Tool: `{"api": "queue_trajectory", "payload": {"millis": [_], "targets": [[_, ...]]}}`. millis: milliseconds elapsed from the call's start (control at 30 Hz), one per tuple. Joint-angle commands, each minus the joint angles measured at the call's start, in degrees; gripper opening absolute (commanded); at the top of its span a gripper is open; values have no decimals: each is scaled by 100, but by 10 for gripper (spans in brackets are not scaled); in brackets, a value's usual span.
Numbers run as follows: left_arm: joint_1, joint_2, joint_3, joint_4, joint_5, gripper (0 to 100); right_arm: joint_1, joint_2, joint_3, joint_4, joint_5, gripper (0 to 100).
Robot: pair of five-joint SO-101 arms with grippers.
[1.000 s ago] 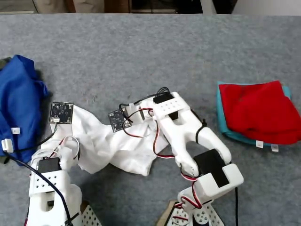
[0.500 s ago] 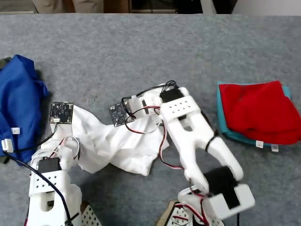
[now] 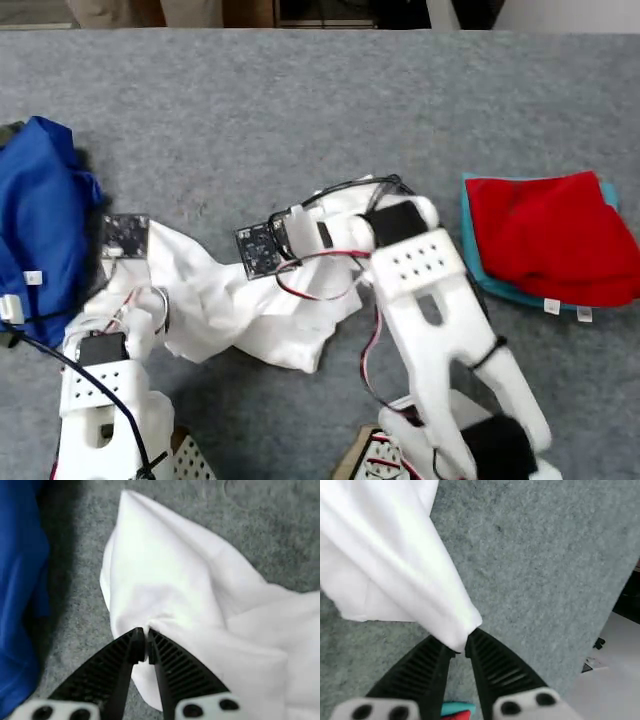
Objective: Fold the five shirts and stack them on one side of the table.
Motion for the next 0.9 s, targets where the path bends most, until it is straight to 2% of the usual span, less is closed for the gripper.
{"api": "queue_trajectory", "payload": {"millis": [0, 133, 367, 500, 633, 733, 867], "targets": [[132, -22, -1116, 475, 316, 18, 75, -637, -523, 554, -220, 4], [510, -22, -1978, 1064, 369, 18, 66, -945, -884, 1108, -484, 4], [554, 620, -2462, 1116, 607, 18, -66, -1051, -1420, 1820, -1046, 4], [554, 1402, -2470, 1081, 607, 18, -488, -1051, -980, 2092, -1389, 4], [369, 1903, -2374, 1064, 607, 18, -725, -1051, 171, 1415, -1644, 4], [9, 2000, -2198, 686, 589, 18, -716, -1077, 1147, 695, -1662, 4], [-273, 2053, -1785, 229, 563, 18, -708, -1086, 1754, 501, -1653, 4]]}}
